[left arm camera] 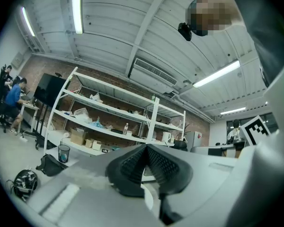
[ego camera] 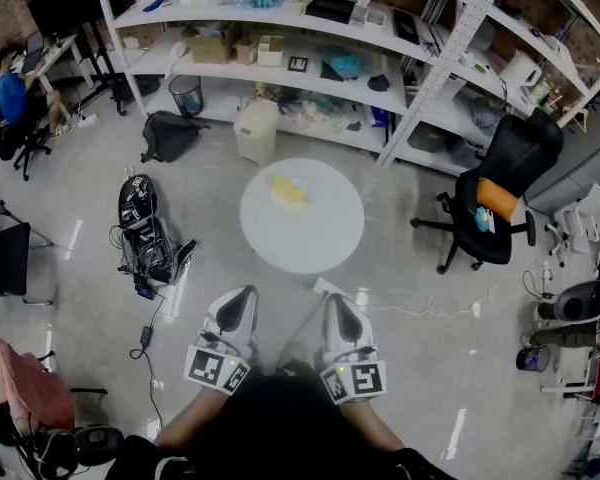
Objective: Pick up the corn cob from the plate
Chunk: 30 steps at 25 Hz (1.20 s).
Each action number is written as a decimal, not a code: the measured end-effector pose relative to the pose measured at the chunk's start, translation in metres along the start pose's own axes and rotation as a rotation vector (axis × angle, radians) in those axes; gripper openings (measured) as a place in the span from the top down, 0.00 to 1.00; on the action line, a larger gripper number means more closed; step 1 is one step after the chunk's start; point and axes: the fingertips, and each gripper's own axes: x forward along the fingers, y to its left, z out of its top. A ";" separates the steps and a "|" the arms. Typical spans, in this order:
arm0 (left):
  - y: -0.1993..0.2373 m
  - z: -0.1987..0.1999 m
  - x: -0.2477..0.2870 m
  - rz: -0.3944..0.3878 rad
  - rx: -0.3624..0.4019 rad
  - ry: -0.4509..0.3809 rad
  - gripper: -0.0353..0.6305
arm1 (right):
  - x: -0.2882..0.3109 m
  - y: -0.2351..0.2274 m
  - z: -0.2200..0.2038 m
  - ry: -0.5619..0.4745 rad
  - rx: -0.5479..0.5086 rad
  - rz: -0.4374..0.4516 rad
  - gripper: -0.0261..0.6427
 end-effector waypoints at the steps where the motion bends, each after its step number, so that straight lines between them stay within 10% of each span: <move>1: -0.001 -0.001 0.001 0.004 0.000 -0.001 0.94 | 0.000 -0.001 0.000 -0.001 0.000 0.006 0.95; 30: 0.008 -0.005 0.071 0.082 0.017 -0.019 0.94 | 0.055 -0.045 -0.006 0.058 -0.011 0.113 0.95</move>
